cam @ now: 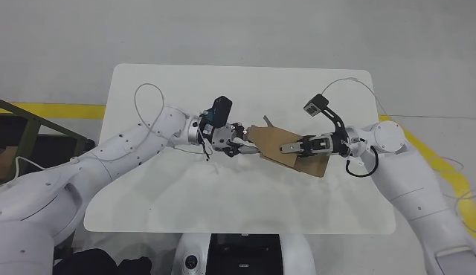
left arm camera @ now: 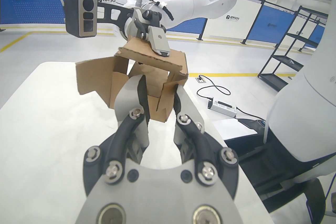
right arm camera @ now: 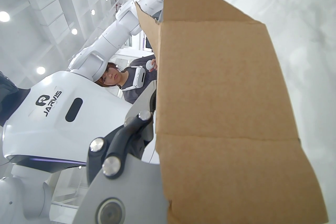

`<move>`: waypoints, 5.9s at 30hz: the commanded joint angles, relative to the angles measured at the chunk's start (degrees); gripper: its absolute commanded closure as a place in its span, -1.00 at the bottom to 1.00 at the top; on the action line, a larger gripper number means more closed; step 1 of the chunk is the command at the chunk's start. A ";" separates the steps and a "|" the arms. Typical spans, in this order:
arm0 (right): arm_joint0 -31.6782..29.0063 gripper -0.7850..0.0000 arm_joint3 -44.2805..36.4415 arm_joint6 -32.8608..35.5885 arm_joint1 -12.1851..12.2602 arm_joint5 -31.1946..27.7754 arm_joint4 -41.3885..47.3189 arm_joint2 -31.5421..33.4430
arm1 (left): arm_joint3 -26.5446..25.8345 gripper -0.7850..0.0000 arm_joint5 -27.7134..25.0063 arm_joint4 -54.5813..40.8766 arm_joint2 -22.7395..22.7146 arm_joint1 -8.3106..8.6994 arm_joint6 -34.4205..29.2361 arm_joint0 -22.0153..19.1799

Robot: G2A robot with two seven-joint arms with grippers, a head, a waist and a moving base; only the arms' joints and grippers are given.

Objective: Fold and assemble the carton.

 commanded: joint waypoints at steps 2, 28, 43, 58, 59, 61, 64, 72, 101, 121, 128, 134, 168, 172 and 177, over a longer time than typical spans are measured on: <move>0.06 1.00 -0.15 -0.04 0.06 -0.04 0.14 -0.17 | 0.72 0.43 0.00 -0.22 0.00 -0.31 0.00 -0.01; 1.07 1.00 0.32 -0.76 0.21 -0.76 0.79 -2.12 | 3.14 0.44 0.00 5.41 0.00 -3.69 -0.01 -0.23; 1.72 1.00 1.08 -0.82 0.13 -0.82 1.40 -2.57 | 1.60 0.42 0.00 6.31 0.00 -3.35 -0.01 -0.38; 1.71 1.00 1.83 -0.48 0.37 -0.47 1.53 -2.10 | 4.08 0.15 0.00 -0.22 -5.84 -0.28 -0.01 1.60; 1.71 1.00 1.85 -0.42 0.37 -0.41 1.49 -2.11 | 4.06 0.09 0.01 -0.37 -6.28 -0.11 0.00 1.82; 1.73 1.00 1.71 -0.28 0.38 -0.28 1.13 -2.26 | 4.08 -0.44 0.00 -0.95 -7.56 0.33 -0.01 2.48; 1.77 1.00 1.47 -0.25 0.37 -0.24 0.71 -2.52 | 4.44 -1.00 0.00 -2.53 -9.24 0.68 -0.01 3.42; 1.70 1.00 0.26 -0.44 0.37 -0.44 -0.84 -3.60 | 7.71 -1.00 0.00 -10.31 -9.32 -0.33 -1.16 3.40; 2.46 1.00 -4.14 -1.66 1.71 -1.66 -1.20 -5.95 | 10.64 -1.00 0.00 -37.91 -4.14 -5.97 -36.66 -1.15; 2.38 1.00 -3.65 -2.29 2.28 -2.29 0.45 -5.56 | 4.35 -1.00 0.00 -29.57 -3.98 -2.43 -30.15 1.09; 2.42 1.00 -3.73 -2.37 2.33 -2.37 0.52 -5.73 | 3.23 -1.00 0.00 -28.85 -2.64 -2.61 -30.60 0.32; 2.39 1.00 -3.88 -2.34 2.38 -2.34 0.41 -5.98 | 3.46 -1.00 0.00 -29.25 -2.00 -3.05 -30.74 -0.41; 3.94 1.00 -1.85 -2.70 1.80 -2.69 2.26 -7.81 | 4.53 -1.00 0.00 -27.52 -2.32 -3.61 -28.69 -0.62; 3.54 1.00 -1.50 -2.46 2.09 -2.46 3.21 -6.52 | 5.20 -1.00 0.00 -27.89 -2.61 -2.86 -26.28 -0.11; 2.93 1.00 -1.26 -2.60 2.34 -2.59 3.73 -5.16 | 5.16 -1.00 0.00 -27.04 -3.40 -1.35 -21.06 0.98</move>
